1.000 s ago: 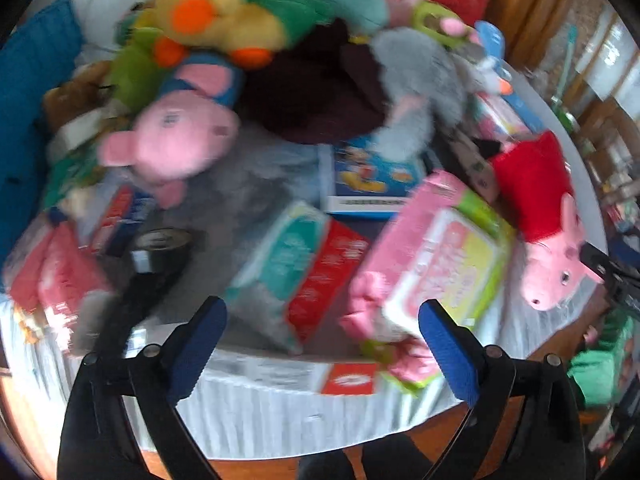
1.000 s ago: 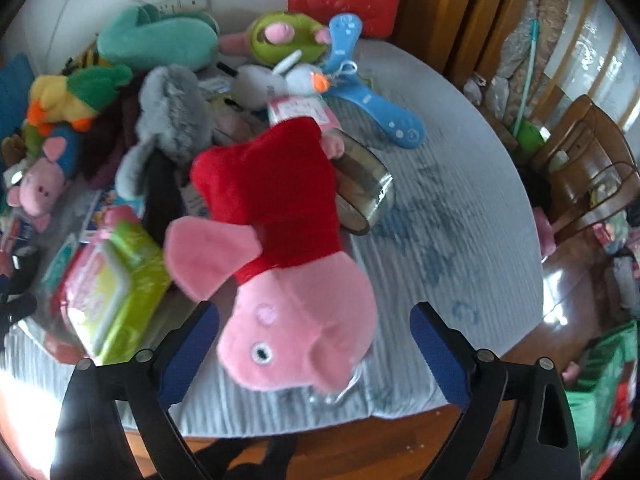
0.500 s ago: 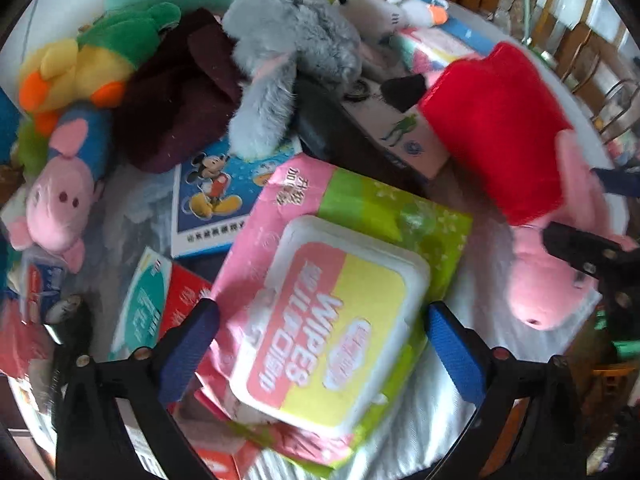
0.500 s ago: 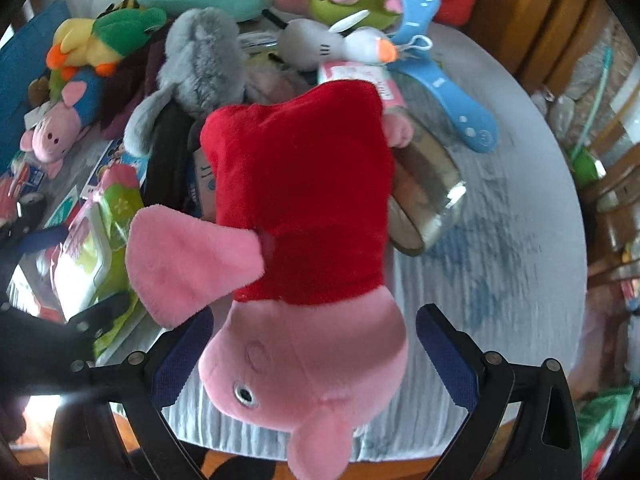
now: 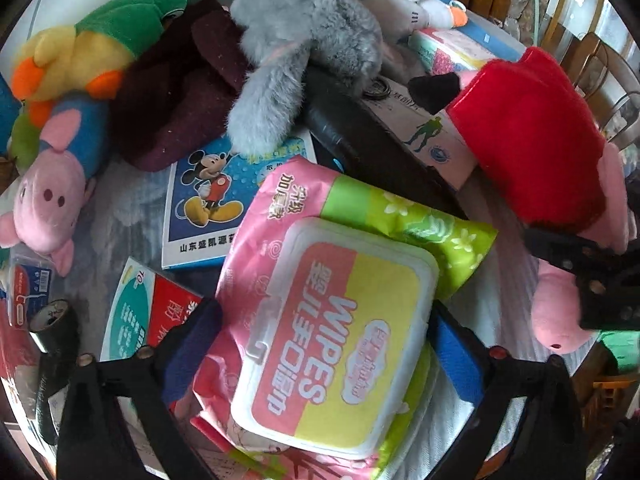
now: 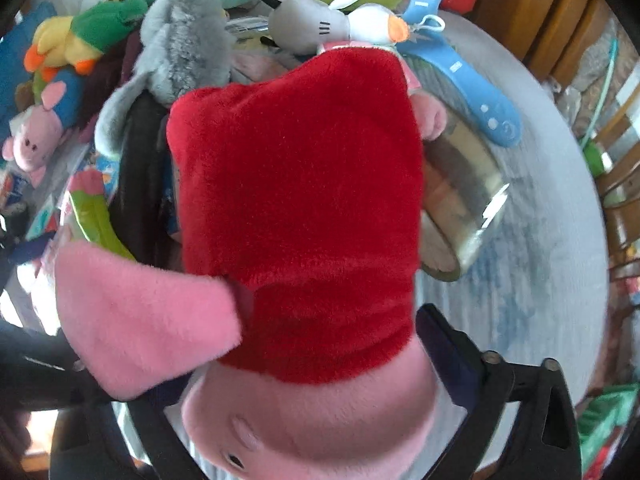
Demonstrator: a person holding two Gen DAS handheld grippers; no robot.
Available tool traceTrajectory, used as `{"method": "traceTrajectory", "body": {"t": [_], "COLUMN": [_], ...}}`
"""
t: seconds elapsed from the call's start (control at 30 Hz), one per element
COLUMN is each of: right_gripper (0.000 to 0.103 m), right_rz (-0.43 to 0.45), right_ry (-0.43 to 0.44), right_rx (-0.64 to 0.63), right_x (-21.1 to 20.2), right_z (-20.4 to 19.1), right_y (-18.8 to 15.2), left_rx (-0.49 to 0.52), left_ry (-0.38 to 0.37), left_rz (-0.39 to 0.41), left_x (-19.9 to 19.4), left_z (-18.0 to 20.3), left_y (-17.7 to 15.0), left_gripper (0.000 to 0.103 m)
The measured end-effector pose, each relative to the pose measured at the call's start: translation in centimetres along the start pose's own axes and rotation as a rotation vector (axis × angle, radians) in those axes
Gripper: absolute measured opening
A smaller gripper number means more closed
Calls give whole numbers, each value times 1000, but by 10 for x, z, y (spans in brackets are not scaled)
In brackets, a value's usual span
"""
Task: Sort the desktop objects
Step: 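Grasp the WIPES pack with the left tool while the right tool grasps the red-shirted pig plush, then carry the WIPES pack and pig plush into the blue crate with both tools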
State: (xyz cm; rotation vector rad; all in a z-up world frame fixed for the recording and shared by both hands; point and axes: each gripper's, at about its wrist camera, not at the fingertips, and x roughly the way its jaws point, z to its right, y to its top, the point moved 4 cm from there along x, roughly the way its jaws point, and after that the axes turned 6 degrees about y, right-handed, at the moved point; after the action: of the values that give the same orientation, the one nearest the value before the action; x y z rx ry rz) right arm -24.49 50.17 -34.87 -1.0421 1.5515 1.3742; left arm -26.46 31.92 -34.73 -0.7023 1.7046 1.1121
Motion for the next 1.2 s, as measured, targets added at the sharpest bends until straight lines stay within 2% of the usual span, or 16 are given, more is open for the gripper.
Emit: {"method": "traceTrajectory", "body": {"t": [0.1, 0.17, 0.27, 0.53, 0.67, 0.97, 1.2], "right_gripper": [80, 77, 77, 77, 77, 77, 77], "right_rz": [18, 31, 70, 194, 249, 347, 372], "right_ry": [8, 15, 47, 76, 77, 146, 213], "right_rx": [7, 8, 11, -61, -112, -277, -392], "right_x": [-3, -8, -25, -80, -107, -154, -169], "right_z": [0, -2, -7, -36, -53, -112, -181], "right_y": [0, -1, 1, 27, 39, 64, 77], "left_rx": [-16, -40, -75, -180, -229, -372, -477], "left_ry": [9, 17, 38, 75, 106, 209, 294], "left_rz": [-1, -10, 22, 180, 237, 327, 347], "left_x": [-11, -18, -40, -113, -131, -194, -222], "left_z": [-3, -8, -22, -50, -64, -117, -185], "left_y": [-1, -1, 3, 25, 32, 20, -11], "left_gripper": [75, 72, 72, 71, 72, 72, 72]}}
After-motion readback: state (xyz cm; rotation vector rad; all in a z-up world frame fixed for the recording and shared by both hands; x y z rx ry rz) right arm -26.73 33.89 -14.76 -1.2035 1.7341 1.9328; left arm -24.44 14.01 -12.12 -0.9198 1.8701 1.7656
